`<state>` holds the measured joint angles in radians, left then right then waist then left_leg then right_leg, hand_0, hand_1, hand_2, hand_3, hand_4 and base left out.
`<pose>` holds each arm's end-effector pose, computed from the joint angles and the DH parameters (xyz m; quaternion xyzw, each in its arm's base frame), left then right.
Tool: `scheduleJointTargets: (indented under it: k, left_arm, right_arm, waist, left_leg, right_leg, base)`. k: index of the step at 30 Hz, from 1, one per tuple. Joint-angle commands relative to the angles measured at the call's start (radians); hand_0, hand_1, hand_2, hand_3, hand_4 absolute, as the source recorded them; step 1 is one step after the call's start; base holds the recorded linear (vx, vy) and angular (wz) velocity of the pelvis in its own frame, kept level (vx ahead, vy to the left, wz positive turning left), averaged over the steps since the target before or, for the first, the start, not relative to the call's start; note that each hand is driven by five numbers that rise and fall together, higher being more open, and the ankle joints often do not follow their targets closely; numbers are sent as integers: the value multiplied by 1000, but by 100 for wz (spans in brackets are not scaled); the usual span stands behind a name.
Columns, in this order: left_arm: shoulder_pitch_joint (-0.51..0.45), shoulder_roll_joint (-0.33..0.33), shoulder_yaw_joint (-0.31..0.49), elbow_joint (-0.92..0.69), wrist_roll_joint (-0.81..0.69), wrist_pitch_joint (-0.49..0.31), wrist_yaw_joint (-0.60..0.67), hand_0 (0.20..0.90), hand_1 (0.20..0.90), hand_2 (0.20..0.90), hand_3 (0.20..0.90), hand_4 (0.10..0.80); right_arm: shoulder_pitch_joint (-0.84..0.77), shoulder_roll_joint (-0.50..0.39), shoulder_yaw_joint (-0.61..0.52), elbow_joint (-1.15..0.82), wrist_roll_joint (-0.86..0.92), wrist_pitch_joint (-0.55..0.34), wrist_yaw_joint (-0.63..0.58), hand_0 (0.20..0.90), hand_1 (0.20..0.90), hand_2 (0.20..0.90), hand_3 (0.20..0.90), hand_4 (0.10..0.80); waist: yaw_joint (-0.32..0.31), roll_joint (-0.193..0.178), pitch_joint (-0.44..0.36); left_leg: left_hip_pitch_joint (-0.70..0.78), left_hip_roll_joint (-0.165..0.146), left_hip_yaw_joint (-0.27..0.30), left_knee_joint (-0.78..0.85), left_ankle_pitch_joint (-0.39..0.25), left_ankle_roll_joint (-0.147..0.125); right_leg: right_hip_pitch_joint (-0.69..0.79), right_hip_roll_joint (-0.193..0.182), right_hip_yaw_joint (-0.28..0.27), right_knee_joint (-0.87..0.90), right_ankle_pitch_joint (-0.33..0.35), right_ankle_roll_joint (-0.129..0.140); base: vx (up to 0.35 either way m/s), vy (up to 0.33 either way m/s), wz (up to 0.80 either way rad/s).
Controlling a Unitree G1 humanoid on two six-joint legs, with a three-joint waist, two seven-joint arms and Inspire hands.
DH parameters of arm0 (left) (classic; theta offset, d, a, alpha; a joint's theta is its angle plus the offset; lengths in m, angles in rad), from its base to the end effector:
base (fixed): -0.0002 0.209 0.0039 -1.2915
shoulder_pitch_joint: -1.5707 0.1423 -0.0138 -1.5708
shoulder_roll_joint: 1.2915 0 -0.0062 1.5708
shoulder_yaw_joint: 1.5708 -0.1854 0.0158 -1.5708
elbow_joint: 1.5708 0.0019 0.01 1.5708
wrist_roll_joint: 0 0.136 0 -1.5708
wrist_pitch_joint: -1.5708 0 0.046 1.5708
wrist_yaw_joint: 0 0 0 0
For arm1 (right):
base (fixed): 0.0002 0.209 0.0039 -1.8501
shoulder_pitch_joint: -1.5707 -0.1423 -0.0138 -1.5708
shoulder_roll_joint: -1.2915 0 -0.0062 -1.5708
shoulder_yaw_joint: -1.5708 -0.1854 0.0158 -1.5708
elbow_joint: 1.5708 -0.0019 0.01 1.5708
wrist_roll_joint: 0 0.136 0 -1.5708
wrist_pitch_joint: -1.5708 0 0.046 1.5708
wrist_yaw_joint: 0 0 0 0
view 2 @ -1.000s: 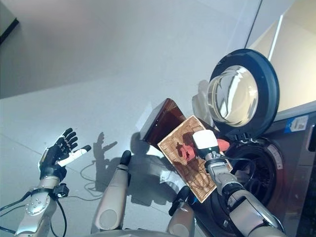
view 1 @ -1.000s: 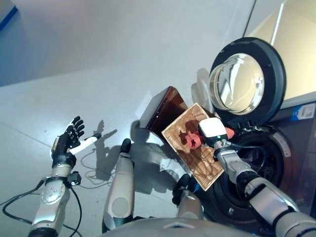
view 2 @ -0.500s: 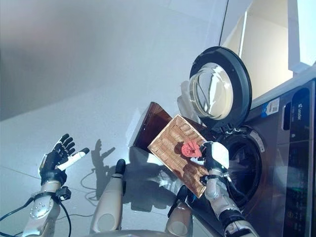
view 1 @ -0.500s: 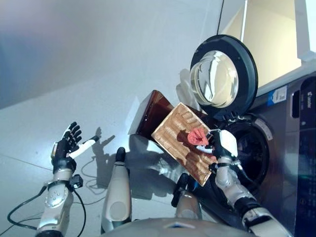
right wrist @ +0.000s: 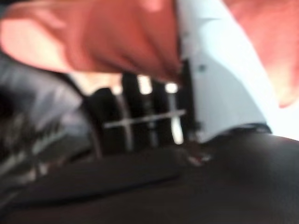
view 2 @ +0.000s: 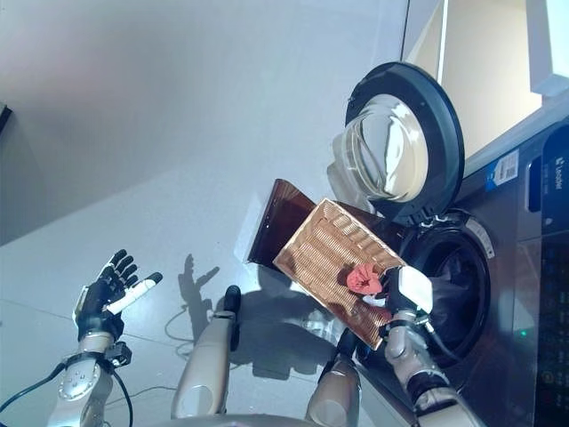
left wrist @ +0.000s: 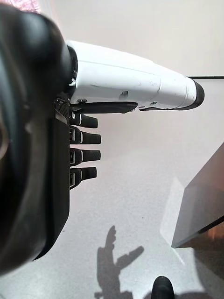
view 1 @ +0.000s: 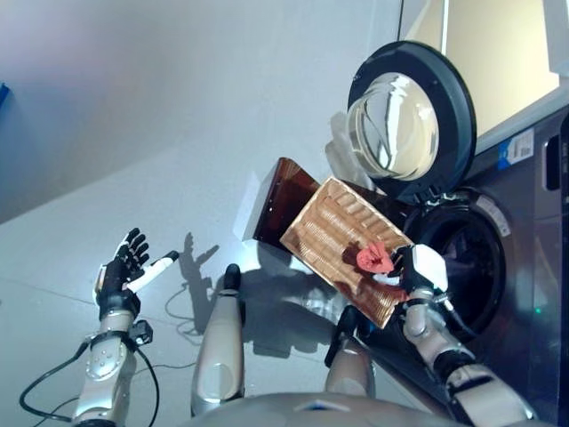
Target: Pick up the clothes and place them into the washing machine
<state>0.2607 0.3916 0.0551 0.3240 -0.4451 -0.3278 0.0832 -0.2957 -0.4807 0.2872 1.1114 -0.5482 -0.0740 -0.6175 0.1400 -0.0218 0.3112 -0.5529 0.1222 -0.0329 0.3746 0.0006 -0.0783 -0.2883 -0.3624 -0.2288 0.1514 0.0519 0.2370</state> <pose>0.1198 0.2657 -0.0149 0.0012 0.0976 0.1718 0.9803 0.1921 -0.2748 -0.0463 -0.5980 0.1934 -0.1222 0.7681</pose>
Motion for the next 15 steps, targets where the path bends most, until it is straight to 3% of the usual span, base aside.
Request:
scheduleJointTargets:
  k: [1, 9, 15]
  left_arm:
    - [40, 68, -1, -85, -20, -90, -11, 900, 900, 900, 900, 800]
    - [22, 84, -53, -83, -36, -70, -42, 900, 900, 900, 900, 800]
    - [12, 82, -71, -96, -45, -64, -52, 900, 900, 900, 900, 800]
  right_arm:
    - [-27, -142, -2, 15, -78, 67, -86, 200, 200, 200, 200, 300]
    - [-91, -264, 123, 111, -276, 174, -25, 200, 200, 200, 200, 300]
    - [-110, -288, 120, 155, -302, 206, -12, 200, 200, 200, 200, 300]
  waist:
    - [10, 2, -40]
    - [9, 25, -22]
    - [9, 42, -9]
  left_leg:
    - [-16, 17, -48, -96, 72, -35]
    - [-31, 12, -42, -77, 65, -38]
    - [-48, 3, -41, -66, 65, -37]
  right_leg:
    - [-57, -47, 31, 59, 68, 4]
    - [-96, -49, 52, 92, 58, 0]
    - [-124, -54, 64, 117, 53, -4]
  base:
    - [0, 0, 0]
    - [-33, 3, -4]
    - [-35, 9, -2]
